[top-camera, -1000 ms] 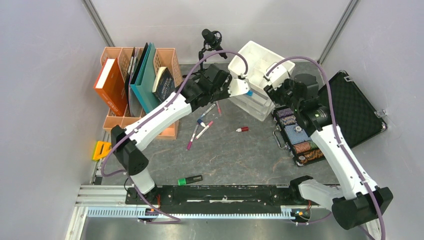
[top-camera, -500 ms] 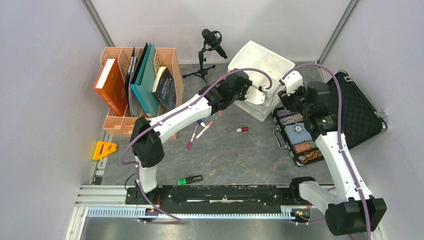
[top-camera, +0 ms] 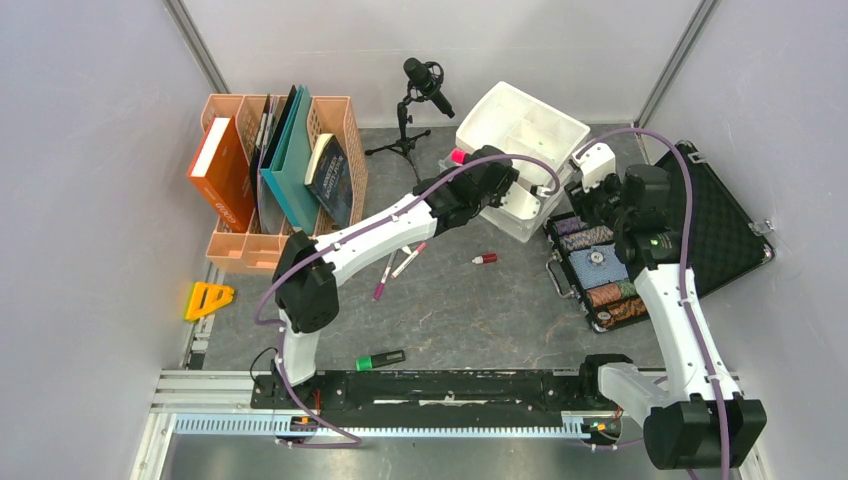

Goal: Organize the desk
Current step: Place the stationery in the drawer.

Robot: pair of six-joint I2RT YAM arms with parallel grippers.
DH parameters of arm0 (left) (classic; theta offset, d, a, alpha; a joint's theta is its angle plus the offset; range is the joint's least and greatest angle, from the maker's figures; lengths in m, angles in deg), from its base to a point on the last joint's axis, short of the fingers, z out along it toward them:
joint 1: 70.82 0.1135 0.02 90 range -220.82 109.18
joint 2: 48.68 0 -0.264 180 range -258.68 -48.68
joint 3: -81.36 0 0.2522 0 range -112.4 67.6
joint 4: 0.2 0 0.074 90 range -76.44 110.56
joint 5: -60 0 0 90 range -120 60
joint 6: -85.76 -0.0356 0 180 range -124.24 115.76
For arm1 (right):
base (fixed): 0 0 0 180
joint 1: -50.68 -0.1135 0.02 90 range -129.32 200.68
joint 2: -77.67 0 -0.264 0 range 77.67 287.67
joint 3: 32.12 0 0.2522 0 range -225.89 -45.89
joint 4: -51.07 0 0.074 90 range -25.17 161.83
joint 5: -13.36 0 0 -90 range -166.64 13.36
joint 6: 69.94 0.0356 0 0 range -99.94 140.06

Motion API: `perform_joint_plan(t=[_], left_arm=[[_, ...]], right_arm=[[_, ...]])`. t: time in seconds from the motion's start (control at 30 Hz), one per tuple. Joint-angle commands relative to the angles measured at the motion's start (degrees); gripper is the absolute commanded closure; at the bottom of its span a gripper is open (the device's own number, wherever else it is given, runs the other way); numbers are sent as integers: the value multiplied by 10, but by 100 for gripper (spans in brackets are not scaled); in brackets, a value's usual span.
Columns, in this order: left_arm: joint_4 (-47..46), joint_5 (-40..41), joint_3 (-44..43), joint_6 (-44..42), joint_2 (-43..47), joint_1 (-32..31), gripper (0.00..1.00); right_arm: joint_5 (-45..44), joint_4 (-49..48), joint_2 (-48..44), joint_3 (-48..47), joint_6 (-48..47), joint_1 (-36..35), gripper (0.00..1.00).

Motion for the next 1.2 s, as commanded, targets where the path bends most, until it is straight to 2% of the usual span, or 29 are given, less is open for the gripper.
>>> perform_joint_plan(t=[0.0, 0.23, 0.53, 0.63, 0.73, 0.83, 0.97, 1.17], left_arm=[[-5, 14, -29, -12, -4, -8, 61], [0, 24, -32, -1, -5, -12, 50], [4, 29, -45, 25, 24, -16, 39], [33, 29, -45, 68, 61, -19, 29], [124, 9, -40, 147, 109, -20, 21], [231, -43, 4, 226, 170, -20, 15], [319, -142, 118, 298, 247, -19, 8], [394, -247, 296, 320, 345, -20, 7]], right_arm=[[19, -15, -9, 4, -2, 9, 46], [33, -15, -6, 4, 1, 26, 46], [38, -13, -9, 7, 0, 32, 46], [54, -10, -10, 8, -8, 33, 45], [101, -4, -17, 13, -29, 34, 41], [137, 5, -19, 14, -43, 34, 38], [178, 9, -24, 21, -63, 34, 37], [212, 9, -30, 30, -70, 33, 37]])
